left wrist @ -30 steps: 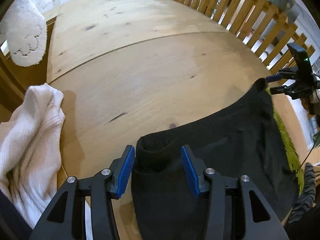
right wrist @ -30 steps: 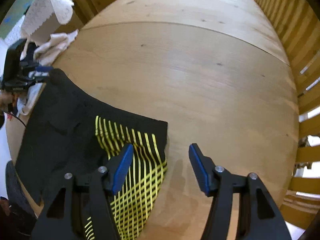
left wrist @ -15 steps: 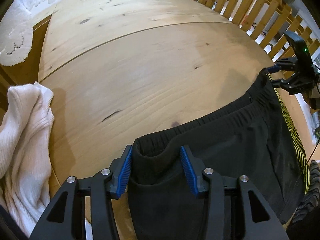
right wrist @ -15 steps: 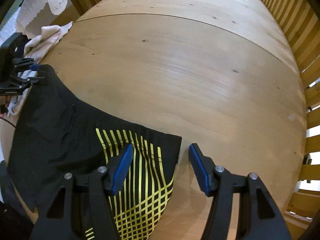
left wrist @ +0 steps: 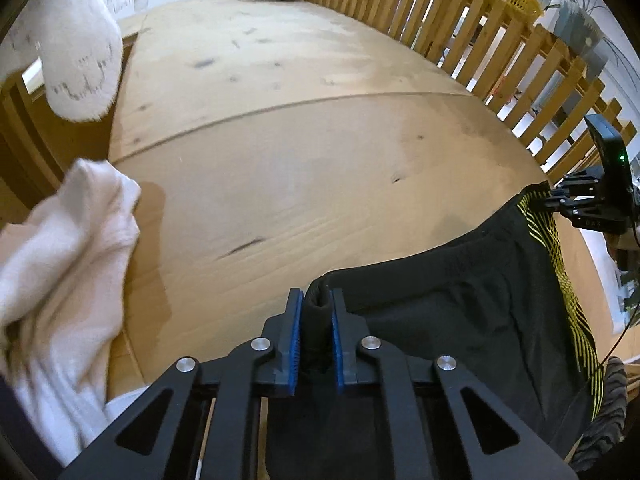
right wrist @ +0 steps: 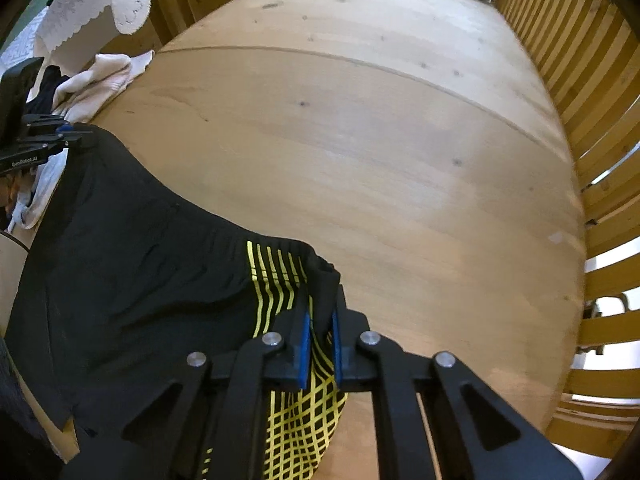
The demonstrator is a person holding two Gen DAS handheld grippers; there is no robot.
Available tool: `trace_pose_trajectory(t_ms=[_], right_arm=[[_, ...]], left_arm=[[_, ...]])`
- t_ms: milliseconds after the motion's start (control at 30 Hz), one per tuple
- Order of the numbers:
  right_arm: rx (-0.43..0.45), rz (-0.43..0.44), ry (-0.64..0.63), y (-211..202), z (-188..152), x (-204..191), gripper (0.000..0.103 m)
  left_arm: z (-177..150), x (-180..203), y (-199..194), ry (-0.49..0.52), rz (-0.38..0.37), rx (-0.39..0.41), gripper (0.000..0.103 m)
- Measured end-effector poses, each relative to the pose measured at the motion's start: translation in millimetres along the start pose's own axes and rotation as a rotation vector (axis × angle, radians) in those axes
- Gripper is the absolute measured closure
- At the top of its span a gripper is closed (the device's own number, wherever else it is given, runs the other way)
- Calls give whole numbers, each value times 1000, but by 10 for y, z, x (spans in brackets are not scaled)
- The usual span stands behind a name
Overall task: Fold clothes
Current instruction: 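Lift the black shorts off the table with both grippers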
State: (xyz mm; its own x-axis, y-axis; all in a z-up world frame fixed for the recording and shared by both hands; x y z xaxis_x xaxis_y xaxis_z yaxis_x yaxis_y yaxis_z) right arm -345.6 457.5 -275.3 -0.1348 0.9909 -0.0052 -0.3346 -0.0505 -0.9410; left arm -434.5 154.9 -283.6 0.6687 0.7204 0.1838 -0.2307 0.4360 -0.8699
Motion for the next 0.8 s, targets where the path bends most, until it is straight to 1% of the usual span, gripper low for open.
trace_pose_trajectory(t_ms=[67, 133, 200, 233, 300, 367, 433, 467, 500, 533, 567, 600, 633, 700, 733, 800], right_arm=[[28, -19, -5, -136, 13, -33, 95], [61, -49, -7, -349, 58, 13, 96], [99, -97, -19, -635, 250, 71, 96], [128, -133, -31, -849, 357, 110, 96], [216, -205, -50, -1344, 621, 133, 96], [331, -283, -63, -1973, 916, 121, 96], [440, -331, -63, -2600, 1148, 61, 96], [485, -345, -67, -2896, 1198, 19, 96], [520, -357, -76, -3136, 1188, -32, 96], [553, -369, -85, -3361, 1181, -91, 96], [571, -376, -89, -3463, 1189, -199, 96], [575, -372, -88, -3514, 1114, -253, 96], [577, -368, -87, -3556, 1036, -303, 96], [541, -365, -99, -3448, 803, -384, 96], [514, -357, -105, -3300, 654, -437, 96], [459, -341, -116, -2996, 353, -542, 96]], left_arm=[[46, -7, -95, -17, -9, 10, 91], [194, -16, -231, -35, -12, 28, 91], [403, -13, -435, -44, -7, 62, 92], [566, -14, -621, -38, 0, 99, 92], [864, 2, -1049, -20, 24, 183, 92], [1165, 63, -1709, 2, 47, 310, 92], [1364, 167, -2365, 38, 81, 428, 92], [1424, 233, -2706, 60, 104, 488, 94], [1417, 293, -2993, 74, 113, 538, 97], [1372, 359, -3296, 89, 111, 588, 97], [1304, 423, -3540, 102, 110, 626, 95], [1204, 470, -3681, 113, 111, 644, 95], [1085, 495, -3721, 119, 109, 641, 95], [827, 530, -3656, 119, 93, 603, 95], [674, 551, -3569, 118, 84, 571, 95], [330, 603, -3256, 118, 68, 481, 95]])
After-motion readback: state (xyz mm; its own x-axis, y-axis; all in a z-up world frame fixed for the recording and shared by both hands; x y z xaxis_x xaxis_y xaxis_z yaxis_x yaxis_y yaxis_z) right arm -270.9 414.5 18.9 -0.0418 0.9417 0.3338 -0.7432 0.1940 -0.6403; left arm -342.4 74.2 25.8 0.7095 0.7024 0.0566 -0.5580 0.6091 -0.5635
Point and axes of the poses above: each gripper's, at about its wrist camera, not at the fingertips, and y roughly the way its jaws point, x to its right, z to its top, the point moved 1 cm from there along y, roughly the way its jaws point, and after that the axes turned 1 degree about -x, right-handed, at the moved point
